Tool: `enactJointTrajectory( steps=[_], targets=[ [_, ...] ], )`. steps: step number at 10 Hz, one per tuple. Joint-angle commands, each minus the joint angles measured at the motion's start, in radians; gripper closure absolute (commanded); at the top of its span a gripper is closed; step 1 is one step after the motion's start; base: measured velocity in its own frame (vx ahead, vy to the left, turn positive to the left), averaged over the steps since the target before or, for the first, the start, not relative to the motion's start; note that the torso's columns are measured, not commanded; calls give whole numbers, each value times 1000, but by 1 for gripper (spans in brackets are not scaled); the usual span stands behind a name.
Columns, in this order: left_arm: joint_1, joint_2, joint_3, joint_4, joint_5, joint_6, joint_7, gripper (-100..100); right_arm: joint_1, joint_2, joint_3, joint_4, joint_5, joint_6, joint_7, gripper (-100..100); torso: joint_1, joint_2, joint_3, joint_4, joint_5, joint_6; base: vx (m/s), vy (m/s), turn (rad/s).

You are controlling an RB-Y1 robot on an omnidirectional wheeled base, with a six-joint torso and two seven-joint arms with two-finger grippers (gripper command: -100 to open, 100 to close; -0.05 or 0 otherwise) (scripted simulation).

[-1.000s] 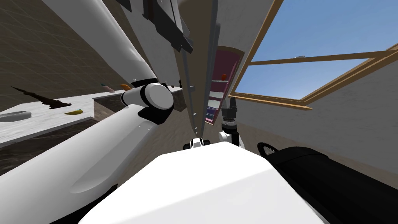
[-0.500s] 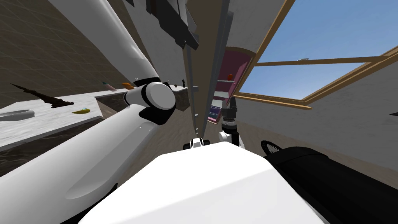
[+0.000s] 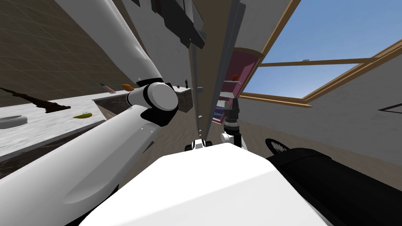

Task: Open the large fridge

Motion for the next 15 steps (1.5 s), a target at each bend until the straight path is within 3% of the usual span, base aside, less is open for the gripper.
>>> enactJointTrajectory(
  steps=[1,2,11,15],
  targets=[
    [0,-8,2,7,27,6,-6,100,0,0,0,0,0,0,0,0,0,1,2,0,-1,2,2,179,-42],
    [-3,-13,6,15,49,7,-8,100,0,0,0,0,0,0,0,0,-1,4,4,0,-1,1,9,195,-78],
    [-3,-13,6,15,49,7,-8,100,0,0,0,0,0,0,0,0,-1,8,8,1,-2,2,1,34,-8],
    [-16,-17,14,28,95,1,-12,100,0,0,0,0,0,0,0,0,-3,11,10,4,-3,3,12,179,-47]
  ],
)
